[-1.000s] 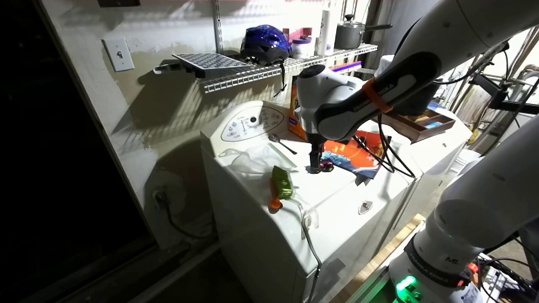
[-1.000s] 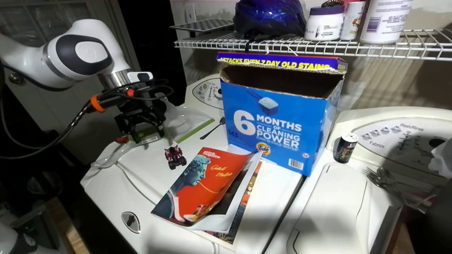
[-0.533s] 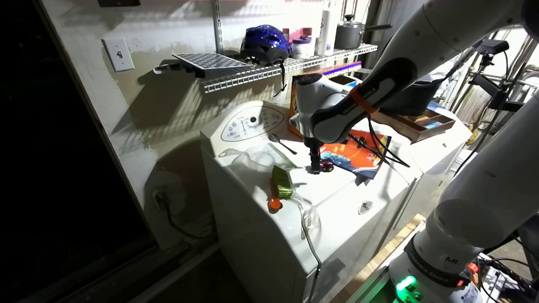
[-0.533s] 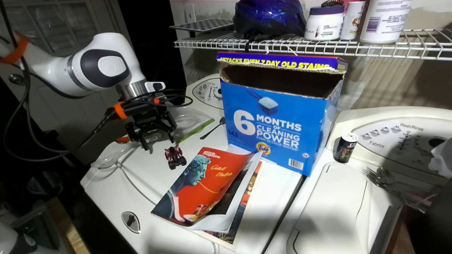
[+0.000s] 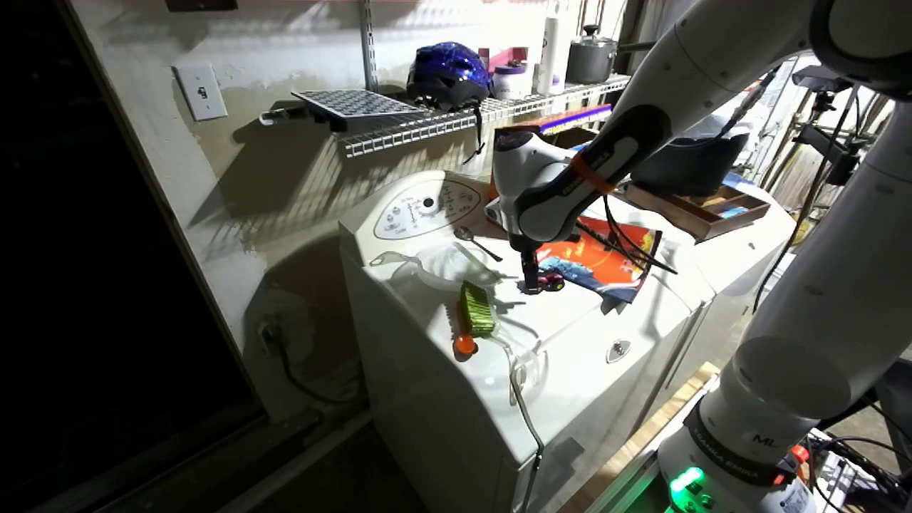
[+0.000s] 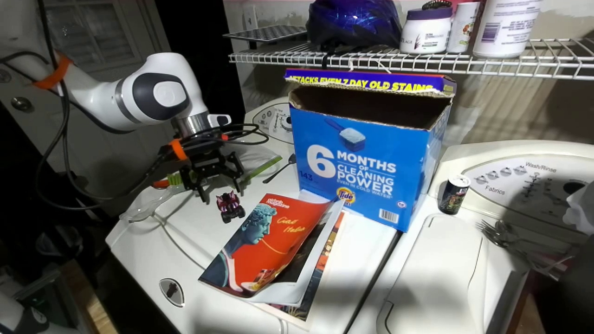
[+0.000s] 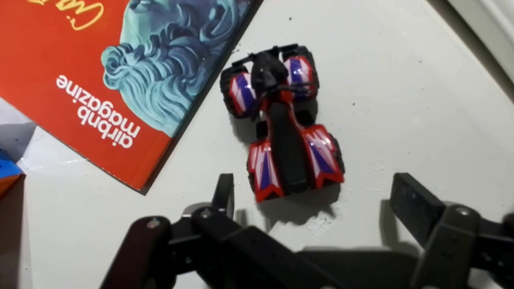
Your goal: Put the toy car upside down
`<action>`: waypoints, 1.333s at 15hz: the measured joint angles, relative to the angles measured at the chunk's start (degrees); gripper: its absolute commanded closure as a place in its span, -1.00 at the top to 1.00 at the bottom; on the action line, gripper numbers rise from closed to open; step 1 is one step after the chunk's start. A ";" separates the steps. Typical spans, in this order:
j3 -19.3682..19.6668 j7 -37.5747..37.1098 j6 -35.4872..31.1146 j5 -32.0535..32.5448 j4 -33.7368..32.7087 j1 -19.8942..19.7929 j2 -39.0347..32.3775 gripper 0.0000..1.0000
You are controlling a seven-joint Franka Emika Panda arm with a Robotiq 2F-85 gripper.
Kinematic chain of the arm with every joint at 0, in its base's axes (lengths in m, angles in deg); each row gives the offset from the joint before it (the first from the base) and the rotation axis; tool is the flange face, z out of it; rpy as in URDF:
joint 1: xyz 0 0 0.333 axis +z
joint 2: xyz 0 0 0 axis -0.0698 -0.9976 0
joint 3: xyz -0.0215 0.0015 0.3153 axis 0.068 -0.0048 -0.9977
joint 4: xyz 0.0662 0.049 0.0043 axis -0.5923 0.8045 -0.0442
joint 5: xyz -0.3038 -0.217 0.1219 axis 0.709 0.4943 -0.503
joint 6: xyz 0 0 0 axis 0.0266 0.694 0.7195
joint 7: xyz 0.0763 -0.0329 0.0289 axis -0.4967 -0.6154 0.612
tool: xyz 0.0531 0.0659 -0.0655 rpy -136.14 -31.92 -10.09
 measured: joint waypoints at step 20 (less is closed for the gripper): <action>1.09 1.08 5.65 1.42 -5.11 -0.98 -4.78 0.74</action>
